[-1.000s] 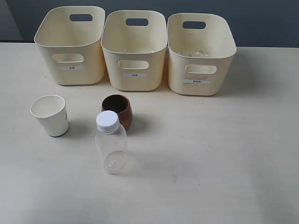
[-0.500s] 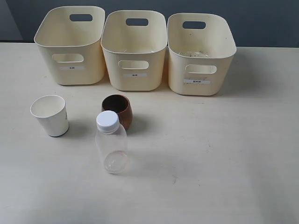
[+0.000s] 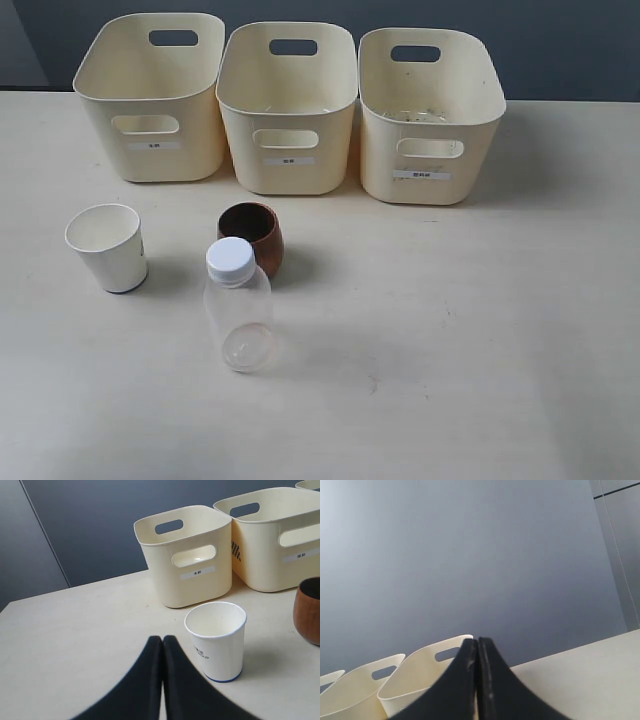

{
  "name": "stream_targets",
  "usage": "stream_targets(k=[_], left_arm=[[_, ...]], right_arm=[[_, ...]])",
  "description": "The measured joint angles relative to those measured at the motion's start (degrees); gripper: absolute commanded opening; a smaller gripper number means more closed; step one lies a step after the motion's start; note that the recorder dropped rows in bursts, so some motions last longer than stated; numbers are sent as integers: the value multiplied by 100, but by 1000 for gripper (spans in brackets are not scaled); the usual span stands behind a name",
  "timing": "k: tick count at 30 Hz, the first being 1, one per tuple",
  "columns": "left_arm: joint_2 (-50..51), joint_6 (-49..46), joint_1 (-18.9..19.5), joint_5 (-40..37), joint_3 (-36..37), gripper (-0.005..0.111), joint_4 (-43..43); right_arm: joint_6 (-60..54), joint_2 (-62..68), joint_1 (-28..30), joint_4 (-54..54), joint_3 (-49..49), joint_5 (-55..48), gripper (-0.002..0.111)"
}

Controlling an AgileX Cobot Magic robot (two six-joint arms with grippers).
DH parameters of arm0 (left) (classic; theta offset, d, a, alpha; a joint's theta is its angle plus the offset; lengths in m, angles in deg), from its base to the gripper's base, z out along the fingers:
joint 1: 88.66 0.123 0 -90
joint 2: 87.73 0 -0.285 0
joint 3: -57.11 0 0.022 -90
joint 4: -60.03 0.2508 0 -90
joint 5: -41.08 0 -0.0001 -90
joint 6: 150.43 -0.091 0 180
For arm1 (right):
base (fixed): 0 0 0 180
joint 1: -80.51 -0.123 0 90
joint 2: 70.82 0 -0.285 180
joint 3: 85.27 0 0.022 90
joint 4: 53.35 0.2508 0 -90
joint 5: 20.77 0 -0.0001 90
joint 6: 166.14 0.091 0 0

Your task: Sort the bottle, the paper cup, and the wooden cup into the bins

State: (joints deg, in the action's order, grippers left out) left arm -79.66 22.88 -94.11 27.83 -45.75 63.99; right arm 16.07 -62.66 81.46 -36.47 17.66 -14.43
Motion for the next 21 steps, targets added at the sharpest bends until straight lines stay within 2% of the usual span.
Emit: stream_targets(k=[21], left_arm=[[0,0,0,0,0,0,0]], right_arm=[[32,0,0,27,0,-263,-1]])
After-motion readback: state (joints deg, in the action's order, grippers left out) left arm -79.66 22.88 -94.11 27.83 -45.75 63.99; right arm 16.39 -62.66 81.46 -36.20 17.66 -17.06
